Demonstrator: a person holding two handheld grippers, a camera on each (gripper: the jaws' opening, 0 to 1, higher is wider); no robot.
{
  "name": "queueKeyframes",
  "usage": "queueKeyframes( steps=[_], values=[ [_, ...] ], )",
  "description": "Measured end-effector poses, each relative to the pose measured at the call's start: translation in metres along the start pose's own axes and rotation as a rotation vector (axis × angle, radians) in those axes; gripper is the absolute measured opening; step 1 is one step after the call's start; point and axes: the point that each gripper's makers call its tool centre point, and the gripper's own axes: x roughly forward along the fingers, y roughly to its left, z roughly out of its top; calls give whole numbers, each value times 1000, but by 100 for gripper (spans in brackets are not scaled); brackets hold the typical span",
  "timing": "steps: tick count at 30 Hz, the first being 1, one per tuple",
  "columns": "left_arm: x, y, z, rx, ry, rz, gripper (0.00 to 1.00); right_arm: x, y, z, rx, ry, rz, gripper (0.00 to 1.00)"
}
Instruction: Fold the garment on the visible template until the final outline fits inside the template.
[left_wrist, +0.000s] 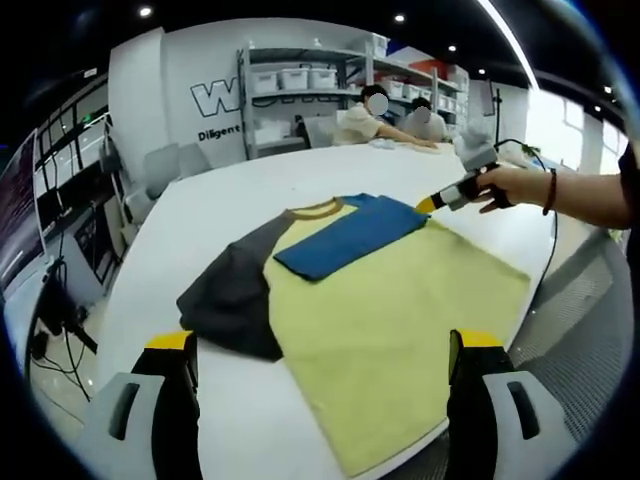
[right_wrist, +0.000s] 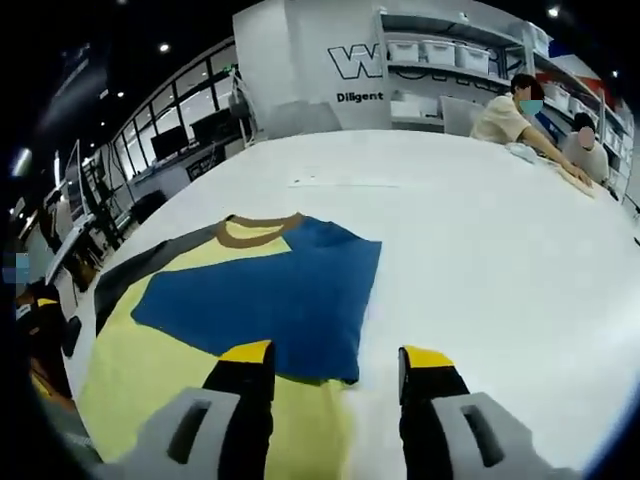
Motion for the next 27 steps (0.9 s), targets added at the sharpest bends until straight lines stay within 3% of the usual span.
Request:
queueKeyframes(
  steps=[6,17,27],
  values=[
    [0,0,-1,-14,0,-3,98,1,-5,-9,-10,28,-10,13],
    [0,1,-3,-5,13,2,97,6,3,-14,-49,29,3,0],
    [0,1,-4,-8,18,4,97,7,0,-13,-105,44,-18,0]
  ],
)
